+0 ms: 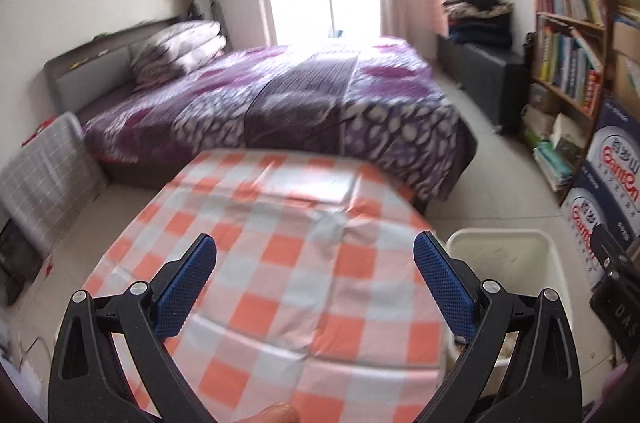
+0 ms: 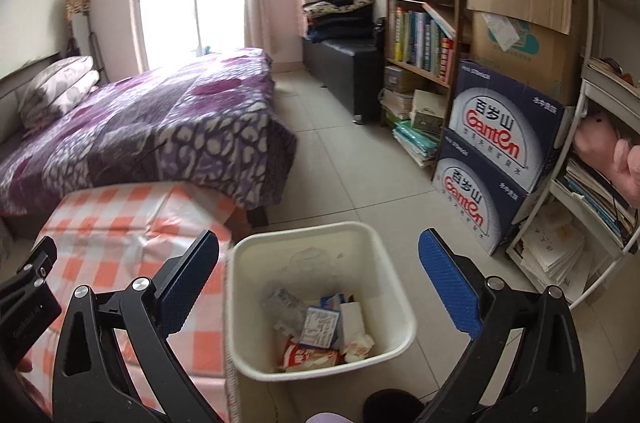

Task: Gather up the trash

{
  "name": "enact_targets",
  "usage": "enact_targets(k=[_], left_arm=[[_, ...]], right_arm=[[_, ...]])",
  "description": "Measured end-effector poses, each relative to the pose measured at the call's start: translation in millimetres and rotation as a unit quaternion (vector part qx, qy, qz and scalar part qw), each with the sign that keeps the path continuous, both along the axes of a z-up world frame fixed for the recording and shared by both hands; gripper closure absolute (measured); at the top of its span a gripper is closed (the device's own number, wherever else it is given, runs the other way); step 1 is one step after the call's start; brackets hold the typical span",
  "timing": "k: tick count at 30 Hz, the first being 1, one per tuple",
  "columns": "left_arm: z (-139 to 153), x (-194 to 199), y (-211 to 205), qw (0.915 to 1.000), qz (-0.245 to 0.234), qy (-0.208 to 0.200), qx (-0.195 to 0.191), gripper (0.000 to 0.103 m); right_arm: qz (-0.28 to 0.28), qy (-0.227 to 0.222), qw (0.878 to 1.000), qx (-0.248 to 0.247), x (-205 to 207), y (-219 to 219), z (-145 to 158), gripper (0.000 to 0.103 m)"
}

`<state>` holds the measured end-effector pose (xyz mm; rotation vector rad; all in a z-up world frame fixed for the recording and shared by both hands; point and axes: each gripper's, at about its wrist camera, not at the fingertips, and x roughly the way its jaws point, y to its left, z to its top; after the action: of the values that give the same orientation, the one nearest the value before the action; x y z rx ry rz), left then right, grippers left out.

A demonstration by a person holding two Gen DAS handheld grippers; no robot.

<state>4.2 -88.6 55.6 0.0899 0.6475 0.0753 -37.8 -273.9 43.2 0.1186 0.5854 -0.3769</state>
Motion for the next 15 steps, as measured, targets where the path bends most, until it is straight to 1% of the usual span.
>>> enact_targets(k=[2, 3, 7, 9, 12, 15], left_arm=[[-7.1, -6.3, 12.7, 0.9996, -0.005, 0.023, -0.015, 0.007], [-9.4, -10.0, 18.4, 0.9995, -0.002, 0.025, -0.019, 0.007], [-18.9, -28.6, 37.0, 0.9996, 0.016, 0.006, -0.021, 0.007], [-27.5, -29.4, 42.4, 0.9996, 0.02, 0.017, -0.014, 0.007], [-36.1, -27.5, 49.3, 0.9991, 0.024, 0.028, -0.019, 0.007], [-39.7, -25.9, 49.2, 0.9991, 0.021, 0.032, -0.017, 0.007]], right_arm=[[0.012, 0.008, 1.0, -0.004, -2.3, 15.2, -6.1, 0.007], [0.018, 0.012, 1.0, -0.004, -3.5, 22.3, -9.5, 0.007], [0.033, 0.028, 0.999, 0.002, -5.0, 38.9, -21.3, 0.007], [0.037, 0.03, 0.999, -0.004, -3.5, 43.6, -23.8, 0.007], [0.041, 0.028, 0.999, -0.013, -3.9, 48.2, -27.5, 0.007], [0.045, 0.028, 0.999, -0.011, -4.4, 49.6, -30.2, 0.007]])
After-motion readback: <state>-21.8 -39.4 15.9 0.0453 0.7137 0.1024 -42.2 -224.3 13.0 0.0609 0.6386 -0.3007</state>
